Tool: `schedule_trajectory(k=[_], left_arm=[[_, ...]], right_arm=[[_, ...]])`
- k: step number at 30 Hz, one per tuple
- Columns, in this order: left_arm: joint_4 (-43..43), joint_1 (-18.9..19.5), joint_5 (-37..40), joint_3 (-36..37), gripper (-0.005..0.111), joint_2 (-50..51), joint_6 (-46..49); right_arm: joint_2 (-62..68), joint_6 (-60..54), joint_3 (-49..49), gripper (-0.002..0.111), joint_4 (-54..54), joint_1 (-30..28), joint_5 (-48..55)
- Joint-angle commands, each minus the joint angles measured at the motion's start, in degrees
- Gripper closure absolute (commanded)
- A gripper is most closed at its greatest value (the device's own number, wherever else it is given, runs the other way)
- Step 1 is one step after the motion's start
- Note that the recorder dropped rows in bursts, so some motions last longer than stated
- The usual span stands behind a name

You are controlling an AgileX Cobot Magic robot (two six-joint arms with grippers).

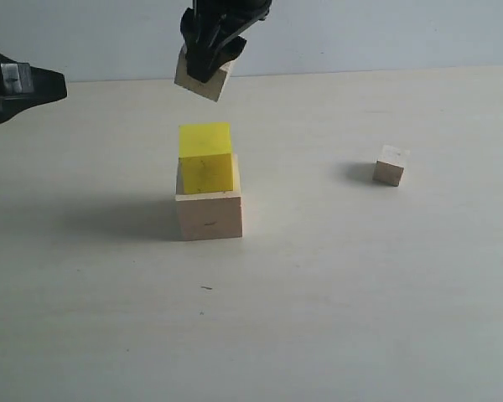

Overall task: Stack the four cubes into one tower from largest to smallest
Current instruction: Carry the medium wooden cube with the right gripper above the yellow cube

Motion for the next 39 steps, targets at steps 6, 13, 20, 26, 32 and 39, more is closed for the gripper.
schedule_trajectory(k=[6, 13, 20, 26, 32, 39], left_arm=[[-0.22, 0.01, -0.2, 0.37, 0.107, -0.36, 1.23], [-0.22, 0.01, -0.2, 0.37, 0.107, -0.36, 1.23], [-0.22, 0.01, -0.2, 0.37, 0.107, -0.36, 1.23], [-0.22, 0.01, -0.2, 0.37, 0.107, -0.36, 1.23], [-0.22, 0.01, -0.2, 0.37, 0.107, -0.36, 1.23], [-0.22, 0.01, -0.2, 0.37, 0.107, -0.36, 1.23]], right_arm=[[-0.09, -0.53, -0.55, 0.108, -3.31, 2.06, -0.31], [-0.09, 0.14, -0.55, 0.108, -4.82, 2.06, -0.31], [-0.09, 8.89, -0.55, 0.108, -5.04, 2.06, -0.31], [-0.09, 8.12, -0.55, 0.108, -5.04, 2.06, -0.31], [-0.09, 8.11, -0.55, 0.108, -4.93, 2.06, -0.31], [-0.09, 10.5, -0.55, 0.108, -4.19, 2.06, -0.31]])
